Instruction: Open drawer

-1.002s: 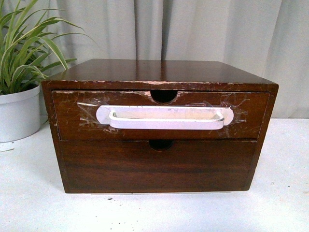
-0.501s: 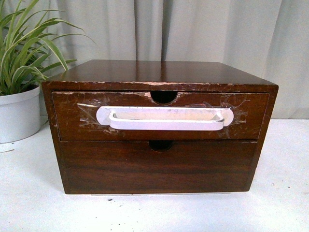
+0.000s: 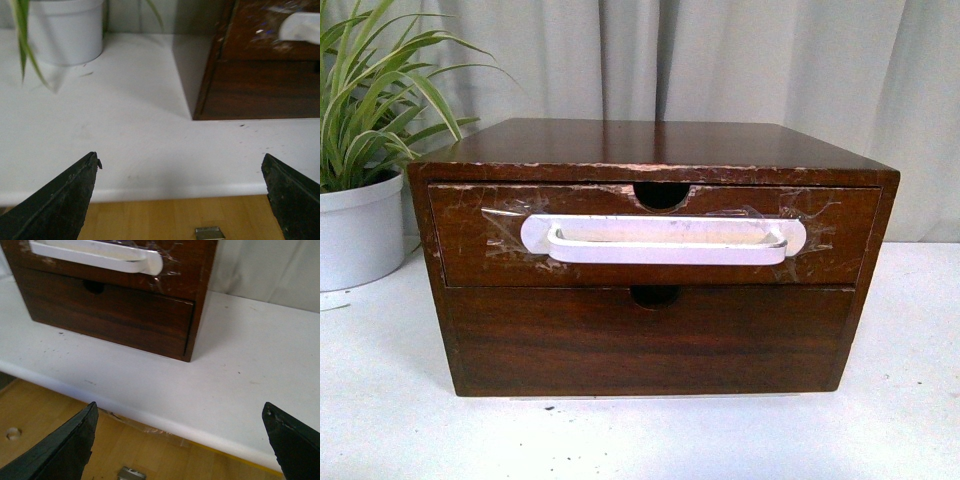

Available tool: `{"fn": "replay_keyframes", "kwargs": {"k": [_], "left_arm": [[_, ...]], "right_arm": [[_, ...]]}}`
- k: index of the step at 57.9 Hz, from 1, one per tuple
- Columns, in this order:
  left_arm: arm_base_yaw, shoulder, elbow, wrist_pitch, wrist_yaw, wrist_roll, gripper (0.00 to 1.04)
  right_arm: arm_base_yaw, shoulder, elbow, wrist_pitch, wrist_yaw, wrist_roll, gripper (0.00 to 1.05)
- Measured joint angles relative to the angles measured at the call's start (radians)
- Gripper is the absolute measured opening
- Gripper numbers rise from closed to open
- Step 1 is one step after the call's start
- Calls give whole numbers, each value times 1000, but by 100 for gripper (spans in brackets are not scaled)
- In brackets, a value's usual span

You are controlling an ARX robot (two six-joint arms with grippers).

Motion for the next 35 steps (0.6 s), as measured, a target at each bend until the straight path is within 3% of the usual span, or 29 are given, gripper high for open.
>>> {"fn": "replay_keyframes", "kwargs": {"k": [6, 15, 23, 35], "left_arm": [[32, 161, 109, 46, 154, 140, 98], [79, 392, 253, 45, 306, 378, 98], [93, 571, 398, -33, 374, 566, 98], [43, 748, 624, -218, 432, 833, 98]], "right_arm": [[3, 155, 96, 10, -19, -138, 96], [32, 328, 215, -8, -15, -307, 96], [72, 428, 338, -50, 4, -431, 96], [135, 571, 504, -80, 49, -549, 96]]}}
